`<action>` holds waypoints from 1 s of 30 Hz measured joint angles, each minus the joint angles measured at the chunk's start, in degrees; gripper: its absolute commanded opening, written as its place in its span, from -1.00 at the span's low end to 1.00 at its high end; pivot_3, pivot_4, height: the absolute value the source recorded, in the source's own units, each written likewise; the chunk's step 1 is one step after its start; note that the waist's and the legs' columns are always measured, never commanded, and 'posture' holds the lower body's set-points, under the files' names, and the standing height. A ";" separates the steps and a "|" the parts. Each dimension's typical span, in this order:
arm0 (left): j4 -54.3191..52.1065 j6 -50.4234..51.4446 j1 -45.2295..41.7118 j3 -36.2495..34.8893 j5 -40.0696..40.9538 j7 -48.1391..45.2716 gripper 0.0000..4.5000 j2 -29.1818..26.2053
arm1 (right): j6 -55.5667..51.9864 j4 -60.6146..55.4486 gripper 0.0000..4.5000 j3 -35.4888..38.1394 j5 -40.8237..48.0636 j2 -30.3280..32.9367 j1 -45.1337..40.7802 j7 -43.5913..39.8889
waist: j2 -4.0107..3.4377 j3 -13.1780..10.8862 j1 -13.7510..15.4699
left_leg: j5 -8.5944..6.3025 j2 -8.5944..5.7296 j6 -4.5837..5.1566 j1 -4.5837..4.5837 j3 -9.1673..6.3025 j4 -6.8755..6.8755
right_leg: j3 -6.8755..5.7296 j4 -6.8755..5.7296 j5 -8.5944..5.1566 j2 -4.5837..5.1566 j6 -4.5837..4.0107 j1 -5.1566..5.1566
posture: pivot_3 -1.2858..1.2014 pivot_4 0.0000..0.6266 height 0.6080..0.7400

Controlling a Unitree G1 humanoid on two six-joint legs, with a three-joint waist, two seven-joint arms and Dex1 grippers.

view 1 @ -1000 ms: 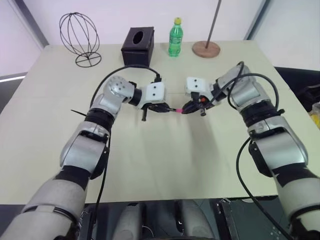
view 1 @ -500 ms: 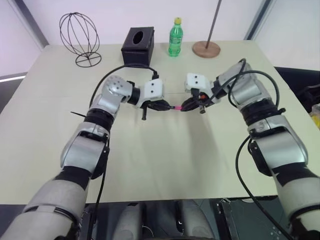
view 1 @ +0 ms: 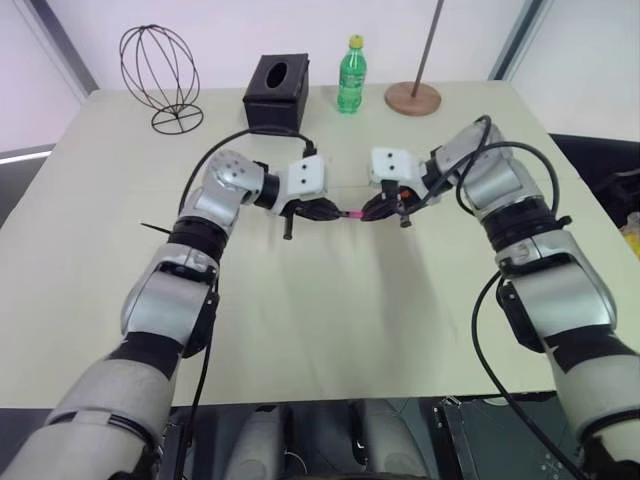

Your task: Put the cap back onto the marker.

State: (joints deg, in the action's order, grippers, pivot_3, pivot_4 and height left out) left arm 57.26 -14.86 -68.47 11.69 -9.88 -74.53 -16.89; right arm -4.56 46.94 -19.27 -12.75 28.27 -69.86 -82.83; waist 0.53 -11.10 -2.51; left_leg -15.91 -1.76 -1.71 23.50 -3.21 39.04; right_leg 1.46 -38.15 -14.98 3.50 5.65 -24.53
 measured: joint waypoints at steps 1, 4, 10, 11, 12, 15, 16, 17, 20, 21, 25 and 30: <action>0.14 -0.33 -0.46 0.48 -0.29 0.18 -1.00 -0.46 | 0.27 0.00 -0.80 -0.04 -0.01 0.04 0.00 0.27 | 0.00 0.00 0.00 | 0.00 0.00 0.00 0.00 0.00 0.00 | 0.00 0.00 0.00 0.00 0.00 0.00 | 0.03 -0.52 1.00; 0.43 -0.65 -1.46 0.81 -0.58 0.50 -1.00 -0.35 | 1.47 -1.37 -0.20 -0.07 0.25 -0.12 0.04 0.21 | 0.00 0.00 0.01 | 0.00 0.00 0.00 0.00 0.00 0.00 | 0.00 0.00 0.00 0.00 0.00 0.00 | 0.03 -0.52 1.00; 1.17 -0.76 -1.67 0.84 -0.55 1.62 -1.00 -0.59 | 1.27 -3.04 0.70 -0.11 0.64 0.16 0.46 -0.85 | 0.00 0.00 0.00 | 0.00 0.00 0.00 0.00 0.00 0.00 | 0.00 0.00 0.00 0.00 0.00 0.00 | 0.03 -0.52 1.00; 1.17 -0.75 -1.67 0.84 -0.54 1.64 -1.00 -0.82 | 0.75 -3.58 0.70 -0.11 0.72 0.48 0.93 -1.38 | 0.00 0.00 0.01 | 0.00 0.00 0.00 0.00 0.00 0.00 | 0.00 0.00 0.00 0.00 0.00 0.00 | 0.03 -0.52 1.00; 1.18 -0.74 -1.67 0.84 -0.55 1.63 -1.00 -1.05 | 0.19 -4.19 0.70 -0.11 0.82 0.72 1.36 -1.89 | 0.00 0.00 0.03 | 0.00 0.00 0.00 0.00 0.00 0.00 | 0.00 0.00 0.00 0.00 0.00 0.00 | 0.03 -0.52 1.00; 1.18 -0.76 -1.66 0.84 -0.55 1.62 -1.00 -1.71 | -1.34 -5.17 0.70 -0.10 1.23 1.61 2.04 -2.34 | 0.00 0.00 0.04 | 0.00 -0.01 0.00 0.00 0.00 0.00 | 0.00 0.00 0.00 0.00 0.00 0.00 | 0.03 -0.52 1.00; 1.18 -0.77 -1.66 0.84 -0.55 1.64 -1.00 -2.06 | -1.84 -5.61 0.70 -0.10 1.29 1.96 2.20 -2.32 | 0.00 0.00 0.02 | 0.00 -0.01 0.00 0.00 0.00 0.00 | 0.00 0.00 0.00 0.00 0.00 0.00 | 0.03 -0.52 1.00; 1.18 -0.77 -1.65 0.84 -0.55 1.66 -1.00 -2.38 | -2.46 -6.08 0.70 -0.08 1.38 2.14 2.34 -2.24 | 0.00 0.00 0.02 | 0.00 0.00 0.00 0.00 0.00 0.00 | 0.00 0.00 0.00 0.00 0.00 0.00 | 0.03 -0.52 1.00; 0.46 -0.38 -0.71 0.36 0.24 2.29 -1.00 -3.82 | -4.31 -8.68 0.70 0.75 1.80 2.84 3.42 0.81 | 0.00 0.00 -0.03 | 0.00 0.00 0.00 0.00 -0.01 -0.02 | 0.01 0.00 0.00 0.00 0.00 -0.01 | 0.03 -0.52 1.00; -1.12 0.24 1.12 -1.39 1.68 3.52 -1.00 -4.53 | -5.38 -11.09 0.70 2.32 1.88 3.30 4.73 3.59 | -0.01 0.01 -0.05 | 0.00 0.08 0.00 0.00 -0.02 -0.03 | 0.02 -0.01 0.00 0.01 0.00 -0.03 | 0.03 -0.52 1.00; -7.23 9.02 10.27 -8.50 7.37 9.72 -1.00 -9.15 | -11.03 -21.14 0.70 8.01 2.43 7.10 10.71 12.82 | -0.01 0.01 0.02 | 0.00 0.20 0.00 0.07 -0.02 -0.06 | 0.03 -0.03 0.00 0.01 0.00 -0.12 | 0.03 -0.52 1.00; -23.63 23.12 22.00 -13.76 12.03 14.57 -1.00 -14.04 | -21.72 -36.11 0.70 13.42 5.89 8.33 19.82 17.80 | -0.01 0.01 0.19 | 0.00 0.20 0.00 0.09 -0.04 0.00 | 0.03 -0.04 0.00 0.05 0.00 -0.10 | 0.03 -0.52 1.00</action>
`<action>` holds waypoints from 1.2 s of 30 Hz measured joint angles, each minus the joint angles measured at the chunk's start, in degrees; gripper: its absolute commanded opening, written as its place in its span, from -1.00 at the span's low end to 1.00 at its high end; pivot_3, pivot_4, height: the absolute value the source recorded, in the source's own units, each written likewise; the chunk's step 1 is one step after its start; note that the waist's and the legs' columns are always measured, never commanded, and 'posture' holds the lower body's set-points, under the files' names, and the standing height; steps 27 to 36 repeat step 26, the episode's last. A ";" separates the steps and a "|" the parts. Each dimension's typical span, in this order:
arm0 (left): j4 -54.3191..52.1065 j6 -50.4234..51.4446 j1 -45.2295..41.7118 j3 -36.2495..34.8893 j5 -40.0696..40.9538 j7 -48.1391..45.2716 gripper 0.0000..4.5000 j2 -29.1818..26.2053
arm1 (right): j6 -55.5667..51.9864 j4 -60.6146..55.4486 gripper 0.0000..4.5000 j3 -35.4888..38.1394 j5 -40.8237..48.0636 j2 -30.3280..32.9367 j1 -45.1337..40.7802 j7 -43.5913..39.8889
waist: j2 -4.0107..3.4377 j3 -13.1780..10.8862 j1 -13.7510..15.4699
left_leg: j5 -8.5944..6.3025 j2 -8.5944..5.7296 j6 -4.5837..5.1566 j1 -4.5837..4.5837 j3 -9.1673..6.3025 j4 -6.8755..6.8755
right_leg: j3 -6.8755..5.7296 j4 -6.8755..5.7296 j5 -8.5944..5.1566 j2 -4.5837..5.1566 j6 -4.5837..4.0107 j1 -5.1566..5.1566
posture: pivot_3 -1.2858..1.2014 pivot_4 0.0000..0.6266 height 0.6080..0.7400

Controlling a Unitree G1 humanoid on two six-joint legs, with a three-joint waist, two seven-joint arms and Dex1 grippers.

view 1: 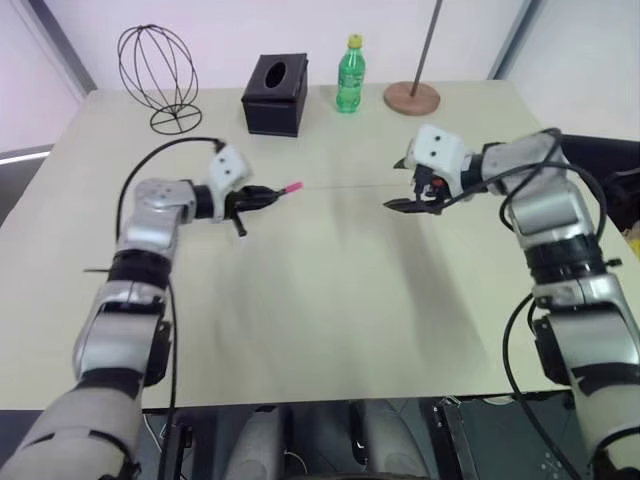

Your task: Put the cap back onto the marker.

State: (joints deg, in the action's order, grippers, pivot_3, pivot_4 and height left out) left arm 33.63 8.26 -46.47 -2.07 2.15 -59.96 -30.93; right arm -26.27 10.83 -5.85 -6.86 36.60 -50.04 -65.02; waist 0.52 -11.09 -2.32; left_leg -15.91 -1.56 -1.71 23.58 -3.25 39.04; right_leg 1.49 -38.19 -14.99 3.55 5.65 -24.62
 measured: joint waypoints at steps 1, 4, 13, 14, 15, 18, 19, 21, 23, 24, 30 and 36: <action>-3.66 3.11 2.61 -1.17 0.83 1.51 -1.00 -0.93 | -2.56 -2.71 0.70 1.22 1.14 0.02 1.72 1.15 | 0.00 0.00 0.03 | 0.00 0.00 0.00 0.00 0.00 0.01 | 0.00 -0.02 0.00 0.02 0.00 0.01 | 0.03 -0.52 1.00; -12.27 10.49 8.43 -3.90 2.14 5.94 -1.00 -2.92 | -7.95 -8.27 0.70 4.41 3.50 0.03 5.03 4.54 | 0.02 0.01 0.23 | 0.00 0.00 0.00 -0.02 -0.02 0.02 | 0.00 -0.02 0.00 0.02 0.01 0.04 | 0.03 -0.52 1.00; -23.13 23.41 18.52 -10.59 4.89 17.96 0.01 -4.85 | -15.54 -10.72 0.73 10.66 8.36 -0.18 10.40 15.75 | 0.03 0.02 1.50 | 0.00 -0.01 0.00 -0.07 -0.01 0.00 | -0.02 0.02 0.01 0.05 0.00 0.11 | 0.03 -0.52 1.00; -23.09 23.39 18.65 -10.73 4.97 18.44 0.24 -4.85 | -15.54 -10.68 0.73 10.66 8.47 -0.18 10.66 16.18 | 0.03 0.02 1.56 | 0.00 -0.01 0.00 -0.07 -0.01 0.00 | -0.02 0.03 0.01 0.05 0.00 0.11 | 0.03 -0.52 1.00; -22.80 23.22 18.75 -10.77 5.47 19.04 0.44 -4.81 | -15.53 -10.54 0.73 10.66 8.90 -0.17 11.06 16.89 | 0.02 0.02 1.61 | 0.00 -0.02 0.00 -0.07 0.00 0.00 | -0.02 0.04 0.01 0.07 0.00 0.11 | 0.03 -0.52 1.00; -21.91 22.07 18.69 -10.77 6.47 20.29 0.98 -4.26 | -15.40 -9.92 0.73 10.65 9.85 -0.13 11.36 18.16 | 0.03 0.02 1.59 | 0.00 -0.02 0.00 -0.07 0.01 0.00 | -0.02 0.04 0.01 0.07 0.00 0.12 | 0.03 -0.52 1.00; -21.23 21.39 18.68 -10.75 6.57 20.83 0.98 -4.17 | -15.29 -9.55 0.73 10.65 10.07 -0.11 11.36 18.59 | 0.03 0.02 1.55 | 0.00 -0.02 0.00 -0.08 0.01 0.00 | -0.02 0.04 0.01 0.07 0.00 0.12 | 0.03 -0.52 1.00; -19.61 19.54 18.70 -10.60 6.45 21.85 0.98 -4.15 | -14.98 -9.28 0.73 10.65 10.44 0.10 11.69 19.40 | 0.03 0.02 1.54 | 0.00 -0.02 0.00 -0.08 0.01 -0.02 | -0.02 0.04 0.01 0.06 0.00 0.11 | 0.03 -0.52 1.00; -18.58 18.49 18.68 -10.67 6.60 22.89 0.98 -4.15 | -14.76 -9.28 0.73 10.66 10.56 0.53 12.24 20.08 | 0.03 0.02 1.54 | 0.00 -0.01 0.00 -0.08 0.01 -0.02 | -0.02 0.05 0.01 0.06 0.00 0.11 | 0.03 -0.52 1.00; -18.21 18.31 18.65 -10.91 6.85 23.40 0.98 -4.19 | -14.66 -9.28 0.73 10.74 10.65 0.77 12.66 20.45 | 0.03 0.02 1.54 | 0.00 -0.01 0.00 -0.08 0.01 -0.02 | -0.02 0.05 0.01 0.06 0.00 0.11 | 0.03 -0.52 1.00; -17.78 18.34 18.62 -12.47 7.99 24.21 0.98 -4.68 | -14.65 -9.28 0.73 11.41 11.21 0.99 13.90 21.52 | 0.04 0.02 1.52 | 0.00 -0.01 0.00 -0.08 0.01 -0.02 | -0.02 0.05 0.01 0.06 0.00 0.11 | 0.03 -0.52 1.00; -17.78 18.34 18.62 -12.47 7.99 24.21 0.98 -4.68 | -14.65 -9.28 0.73 11.41 11.21 0.99 13.90 21.52 | 0.04 0.02 1.52 | 0.00 -0.01 0.00 -0.08 0.01 -0.02 | -0.02 0.05 0.01 0.06 0.00 0.11 | 0.03 -0.52 1.00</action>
